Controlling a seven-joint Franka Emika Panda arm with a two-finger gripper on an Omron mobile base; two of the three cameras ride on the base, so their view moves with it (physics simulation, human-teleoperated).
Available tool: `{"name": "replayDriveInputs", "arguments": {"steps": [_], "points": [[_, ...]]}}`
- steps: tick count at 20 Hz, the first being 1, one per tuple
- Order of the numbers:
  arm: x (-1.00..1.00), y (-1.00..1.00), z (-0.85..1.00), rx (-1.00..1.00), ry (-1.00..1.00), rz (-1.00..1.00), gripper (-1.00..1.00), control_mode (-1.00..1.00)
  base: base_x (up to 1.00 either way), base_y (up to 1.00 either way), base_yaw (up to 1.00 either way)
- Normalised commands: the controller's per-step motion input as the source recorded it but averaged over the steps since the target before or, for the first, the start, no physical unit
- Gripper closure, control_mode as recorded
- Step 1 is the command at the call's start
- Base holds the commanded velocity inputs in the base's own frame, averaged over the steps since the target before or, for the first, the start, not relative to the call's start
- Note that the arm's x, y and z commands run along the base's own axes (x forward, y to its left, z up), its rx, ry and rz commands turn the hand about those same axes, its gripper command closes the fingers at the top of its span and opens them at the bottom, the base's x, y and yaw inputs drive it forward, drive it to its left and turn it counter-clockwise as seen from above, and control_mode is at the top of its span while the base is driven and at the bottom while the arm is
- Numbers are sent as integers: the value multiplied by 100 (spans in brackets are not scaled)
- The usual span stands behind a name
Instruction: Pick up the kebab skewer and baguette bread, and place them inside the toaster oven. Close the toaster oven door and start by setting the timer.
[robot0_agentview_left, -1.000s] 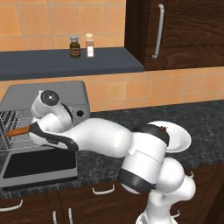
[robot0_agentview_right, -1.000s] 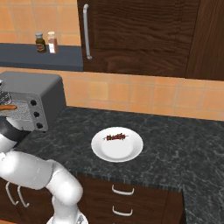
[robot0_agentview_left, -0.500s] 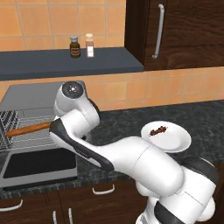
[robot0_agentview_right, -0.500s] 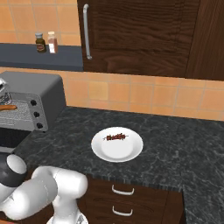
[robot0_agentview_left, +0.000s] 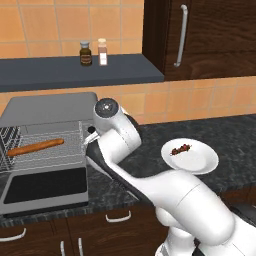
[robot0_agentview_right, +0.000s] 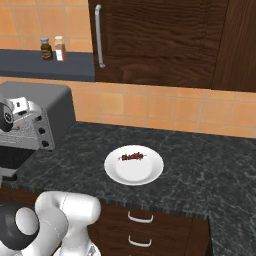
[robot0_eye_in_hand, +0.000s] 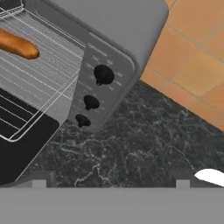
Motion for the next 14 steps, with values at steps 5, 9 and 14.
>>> {"name": "replayDriveInputs", "arguments": {"steps": [5, 9, 14], "points": [[42, -89, 6, 15, 20, -46, -100, -100, 0, 0, 0], [22, -100, 3, 23, 28, -29, -100, -100, 0, 0, 0], [13, -100, -8, 22, 18, -30, -100, -100, 0, 0, 0]]}}
